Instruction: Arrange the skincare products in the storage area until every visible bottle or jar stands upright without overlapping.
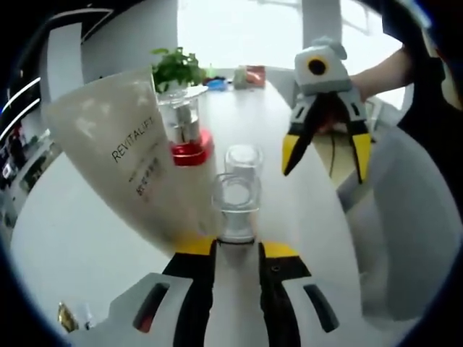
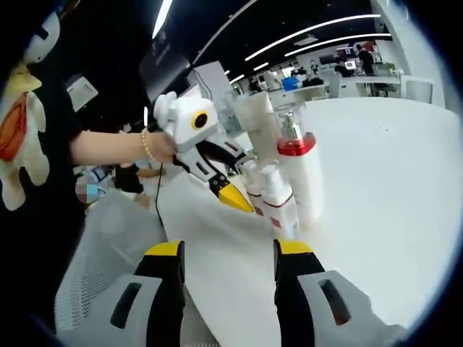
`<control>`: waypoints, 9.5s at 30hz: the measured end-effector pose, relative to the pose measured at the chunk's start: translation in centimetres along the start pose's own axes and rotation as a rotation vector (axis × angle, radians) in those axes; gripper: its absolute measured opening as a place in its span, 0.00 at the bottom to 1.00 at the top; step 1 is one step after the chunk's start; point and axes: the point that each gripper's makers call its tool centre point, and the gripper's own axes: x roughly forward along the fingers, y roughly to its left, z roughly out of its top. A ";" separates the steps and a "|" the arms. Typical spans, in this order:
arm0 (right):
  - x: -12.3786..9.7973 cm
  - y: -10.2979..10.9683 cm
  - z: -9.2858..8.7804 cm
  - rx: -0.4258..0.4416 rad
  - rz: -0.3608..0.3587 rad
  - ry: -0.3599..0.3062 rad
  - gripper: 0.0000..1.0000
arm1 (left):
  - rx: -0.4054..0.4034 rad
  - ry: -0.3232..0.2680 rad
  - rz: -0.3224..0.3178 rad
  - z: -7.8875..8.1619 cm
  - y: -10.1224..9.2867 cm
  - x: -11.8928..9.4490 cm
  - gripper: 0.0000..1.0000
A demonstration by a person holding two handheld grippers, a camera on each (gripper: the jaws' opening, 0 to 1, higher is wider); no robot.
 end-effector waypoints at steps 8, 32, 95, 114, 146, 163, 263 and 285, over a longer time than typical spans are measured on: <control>0.0 0.1 0.8 -0.032 -0.026 0.000 0.50 | -0.022 0.003 0.028 -0.4 0.2 -1.3 0.24; 1.3 2.1 2.4 -0.053 -0.080 -0.027 0.64 | -0.302 -0.116 0.286 -3.5 -0.9 -9.6 0.44; -0.3 5.6 1.8 -0.054 -0.268 -0.076 0.99 | -0.735 -0.357 0.638 -7.4 -6.8 -21.0 0.99; 0.0 5.6 1.5 -0.003 -0.246 -0.083 0.99 | -0.714 -0.474 0.981 -7.9 -2.0 -25.2 0.93; 0.1 5.3 0.8 0.088 -0.238 -0.055 0.97 | -0.809 -0.439 1.167 -8.6 9.1 -24.6 0.00; 0.2 5.2 0.6 0.144 -0.232 -0.060 0.96 | -0.850 -0.281 1.217 -12.0 12.2 -22.3 0.12; -0.4 3.3 -0.6 0.273 -0.307 -0.045 0.90 | -1.145 -0.011 1.335 -24.1 14.3 -19.1 0.01; -0.4 3.5 -0.3 0.249 -0.298 -0.056 0.90 | -1.164 -0.444 1.166 -19.5 16.1 -21.9 0.01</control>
